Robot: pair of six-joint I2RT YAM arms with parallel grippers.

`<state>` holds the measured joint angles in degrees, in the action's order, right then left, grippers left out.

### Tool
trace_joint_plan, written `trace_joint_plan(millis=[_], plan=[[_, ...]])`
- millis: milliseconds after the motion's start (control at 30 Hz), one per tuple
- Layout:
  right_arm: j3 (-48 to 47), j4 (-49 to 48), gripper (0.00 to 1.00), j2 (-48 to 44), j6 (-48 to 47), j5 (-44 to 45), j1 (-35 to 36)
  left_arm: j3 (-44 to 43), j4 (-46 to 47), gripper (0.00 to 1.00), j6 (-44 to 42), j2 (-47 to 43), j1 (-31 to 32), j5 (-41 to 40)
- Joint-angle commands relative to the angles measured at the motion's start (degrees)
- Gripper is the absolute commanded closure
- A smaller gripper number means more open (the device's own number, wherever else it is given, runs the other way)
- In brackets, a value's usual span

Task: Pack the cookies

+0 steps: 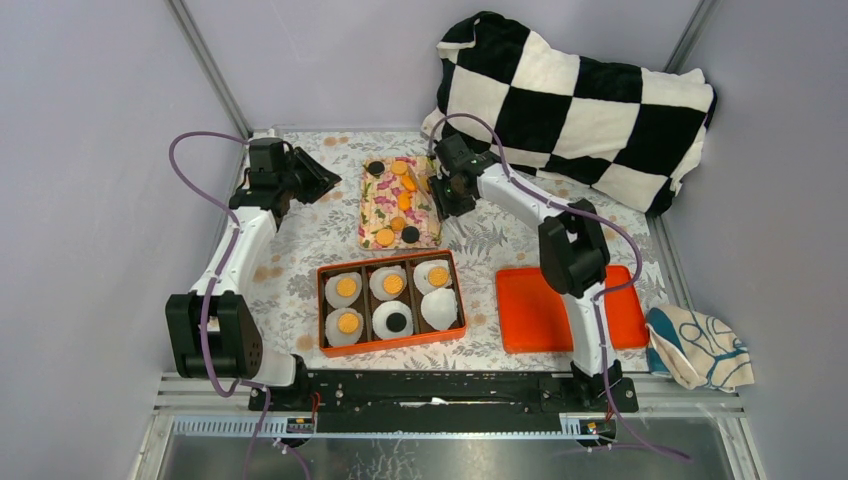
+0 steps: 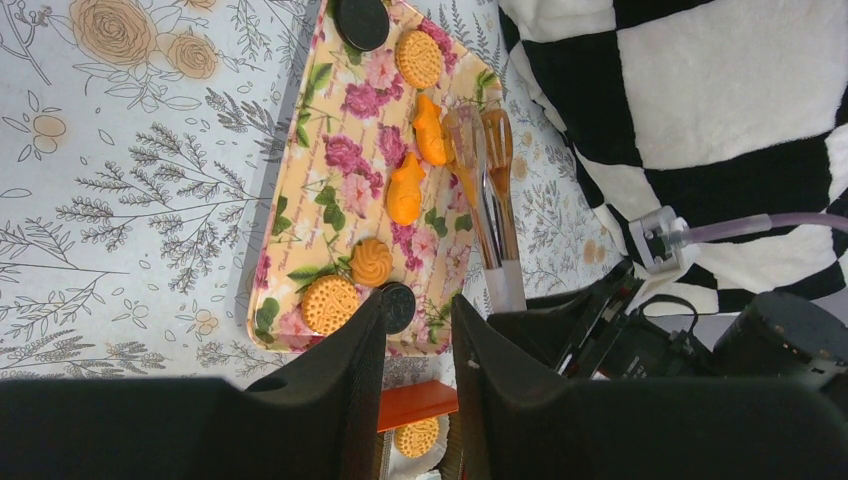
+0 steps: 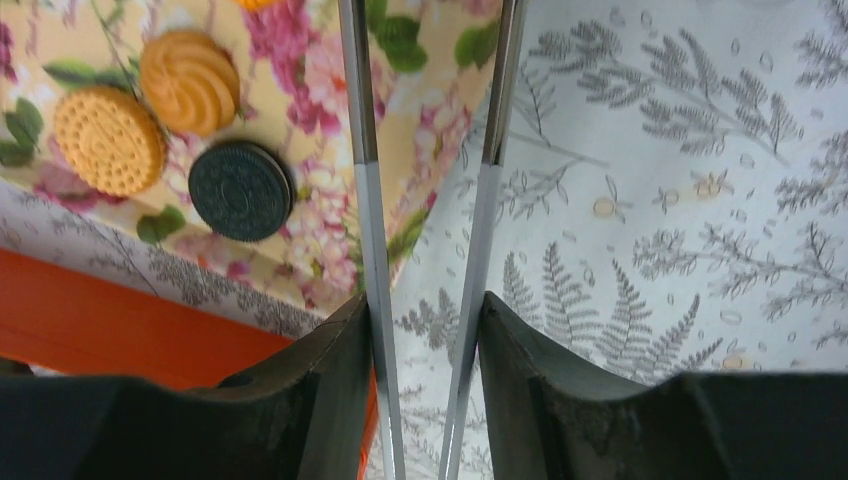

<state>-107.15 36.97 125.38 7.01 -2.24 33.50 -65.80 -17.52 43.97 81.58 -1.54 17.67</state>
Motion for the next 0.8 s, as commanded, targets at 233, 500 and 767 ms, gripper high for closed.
trace_joint_plan(millis=[233,500,767], plan=[[3.81,2.04,0.53,-10.77,1.26,1.90,0.28,1.25,2.36,0.66,-0.46,-0.95,0.79,1.03],[0.59,4.93,0.52,-8.40,0.35,4.71,0.30,1.33,2.37,0.66,-0.21,-2.30,0.92,1.14],[-6.00,9.66,0.53,-4.34,-1.03,7.22,0.32,1.94,2.27,0.66,-0.02,-3.14,0.97,1.53]])
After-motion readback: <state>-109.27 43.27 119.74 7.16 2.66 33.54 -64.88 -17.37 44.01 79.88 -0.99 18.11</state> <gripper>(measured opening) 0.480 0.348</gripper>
